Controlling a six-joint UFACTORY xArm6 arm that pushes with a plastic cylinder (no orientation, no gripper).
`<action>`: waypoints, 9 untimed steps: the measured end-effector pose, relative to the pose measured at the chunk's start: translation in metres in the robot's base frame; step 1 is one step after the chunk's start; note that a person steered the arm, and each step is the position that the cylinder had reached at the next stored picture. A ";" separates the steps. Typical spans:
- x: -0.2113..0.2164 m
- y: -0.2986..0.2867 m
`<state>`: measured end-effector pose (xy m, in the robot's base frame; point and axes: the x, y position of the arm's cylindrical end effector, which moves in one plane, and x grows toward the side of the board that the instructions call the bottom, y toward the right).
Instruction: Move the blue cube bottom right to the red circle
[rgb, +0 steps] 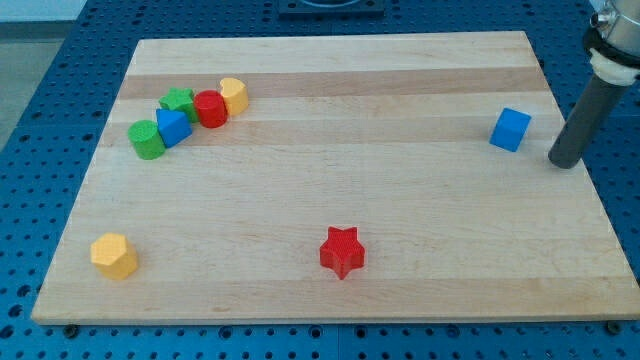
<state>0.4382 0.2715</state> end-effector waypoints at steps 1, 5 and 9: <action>-0.012 0.000; -0.038 -0.041; -0.056 -0.101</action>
<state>0.3817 0.1709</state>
